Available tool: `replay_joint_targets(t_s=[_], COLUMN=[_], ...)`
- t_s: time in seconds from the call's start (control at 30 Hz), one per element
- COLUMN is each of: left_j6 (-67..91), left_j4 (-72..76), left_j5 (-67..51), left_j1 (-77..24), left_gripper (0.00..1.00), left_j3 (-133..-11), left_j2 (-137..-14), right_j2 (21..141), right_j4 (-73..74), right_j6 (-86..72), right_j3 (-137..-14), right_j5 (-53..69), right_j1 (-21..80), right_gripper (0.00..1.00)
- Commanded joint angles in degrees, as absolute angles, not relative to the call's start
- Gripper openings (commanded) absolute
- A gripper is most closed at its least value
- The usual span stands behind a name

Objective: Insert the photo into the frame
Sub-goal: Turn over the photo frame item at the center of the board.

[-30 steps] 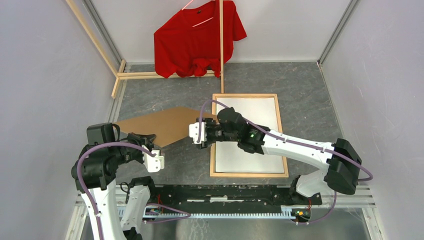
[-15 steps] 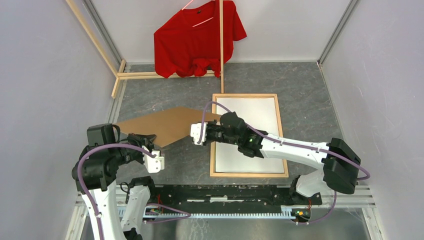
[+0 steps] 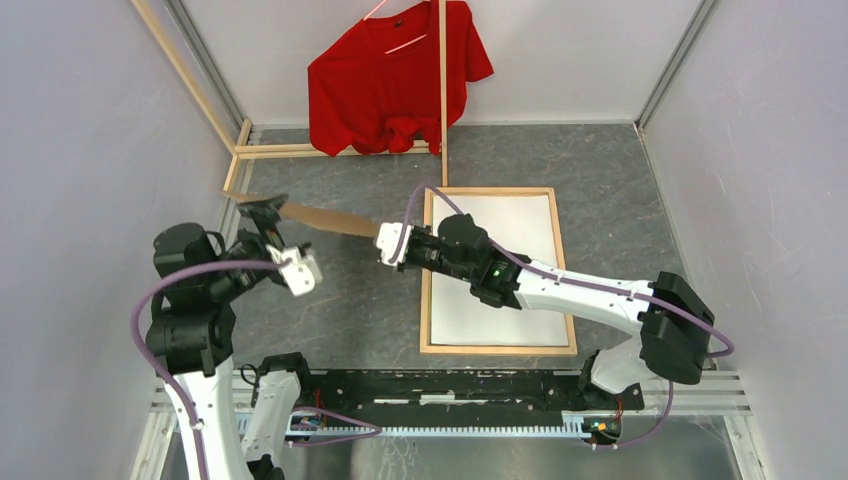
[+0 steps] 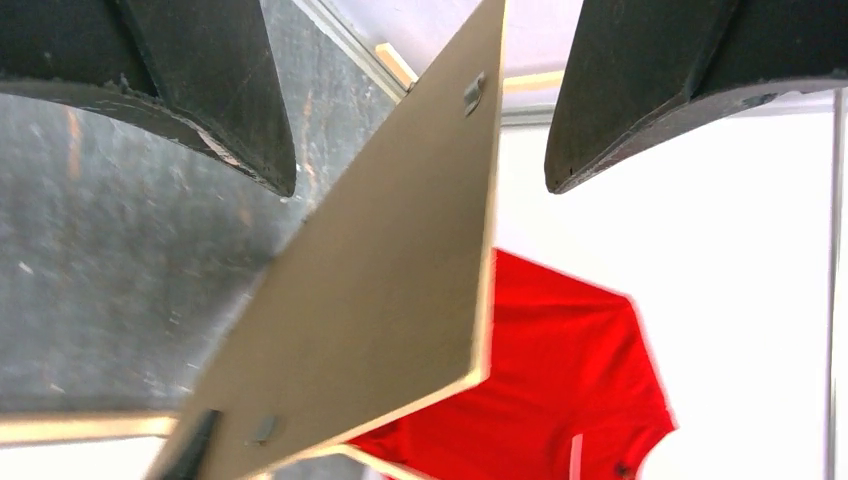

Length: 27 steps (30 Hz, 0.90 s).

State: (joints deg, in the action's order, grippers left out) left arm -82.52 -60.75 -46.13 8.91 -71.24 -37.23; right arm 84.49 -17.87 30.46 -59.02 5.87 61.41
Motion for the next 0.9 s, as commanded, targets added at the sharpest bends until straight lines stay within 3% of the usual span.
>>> replay_joint_targets(t_s=[0.0, 0.23, 0.43, 0.67, 0.87], left_j6=[-54.09, -31.62, -19.9, -17.97, -20.58], left_j4=[-37.95, -21.84, -22.31, -31.67, -34.61], left_j5=[-41.04, -30.33, -23.44, -18.97, -18.17], left_j1=[8.97, 9.0, 8.97, 9.01, 8.97], left_gripper=[1.0, 1.0, 1.0, 1.0, 1.0], left_j3=[-73.43, -78.12, -88.7, -94.1, -90.42], left_j2=[-41.55, -47.22, -52.81, -58.35, -58.8], right_j2=[83.02, 83.5, 81.13, 79.39, 75.99], right_j4=[-24.83, -22.27, -21.23, -22.47, -24.81], right_j6=[19.6, 5.99, -8.38, -29.96, -45.08], right_j3=[-63.28, -70.08, -70.7, -68.58, -63.0], right_j5=[2.24, 3.25, 8.77, 19.27, 25.73], right_j1=[61.16, 57.3, 52.33, 44.06, 36.47], right_gripper=[0.0, 0.0, 0.0, 0.0, 0.0])
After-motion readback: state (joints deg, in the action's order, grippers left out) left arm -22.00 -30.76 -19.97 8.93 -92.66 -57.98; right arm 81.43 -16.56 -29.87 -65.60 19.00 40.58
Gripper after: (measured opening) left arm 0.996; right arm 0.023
